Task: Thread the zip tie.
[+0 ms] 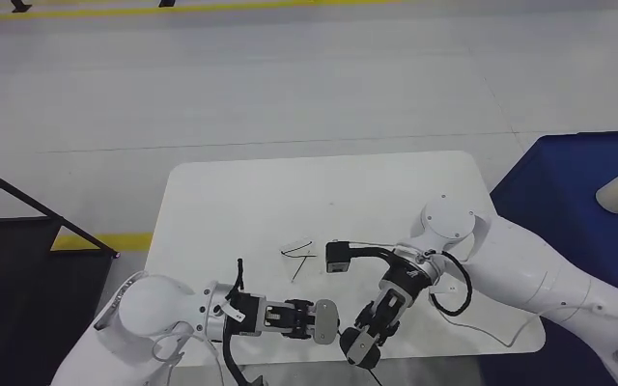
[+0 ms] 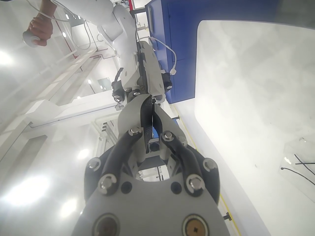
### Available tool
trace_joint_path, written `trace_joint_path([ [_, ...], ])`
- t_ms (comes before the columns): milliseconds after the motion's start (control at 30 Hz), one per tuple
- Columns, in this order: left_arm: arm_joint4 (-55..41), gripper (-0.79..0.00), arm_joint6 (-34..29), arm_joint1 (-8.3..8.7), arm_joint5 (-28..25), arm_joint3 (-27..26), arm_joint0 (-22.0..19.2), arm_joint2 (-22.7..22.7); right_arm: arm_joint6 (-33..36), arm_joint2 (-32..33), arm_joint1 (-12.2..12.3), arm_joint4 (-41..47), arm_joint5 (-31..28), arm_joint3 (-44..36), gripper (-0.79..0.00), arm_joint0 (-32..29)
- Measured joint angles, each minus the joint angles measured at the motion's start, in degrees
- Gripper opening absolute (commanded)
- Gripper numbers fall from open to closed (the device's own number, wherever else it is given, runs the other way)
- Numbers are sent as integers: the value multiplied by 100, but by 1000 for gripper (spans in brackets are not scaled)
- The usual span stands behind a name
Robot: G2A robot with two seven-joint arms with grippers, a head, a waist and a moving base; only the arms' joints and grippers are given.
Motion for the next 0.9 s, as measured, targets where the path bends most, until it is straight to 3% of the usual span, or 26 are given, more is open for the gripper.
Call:
trace_joint_path([
  [333,-57,-785,10,51,49,3,-11,-42,0,-223,-22,120,-99,74,-785,156],
  [400,-82,-440,-5,60,53,0,-4,-54,0,-257,-24,125,-120,81,-785,185],
  [433,-97,-382,-18,65,60,-7,1,-63,0,-277,-24,131,-133,81,-785,202],
  [900,-163,-526,-58,112,88,-15,48,49,0,-459,-14,184,-229,94,-785,331],
])
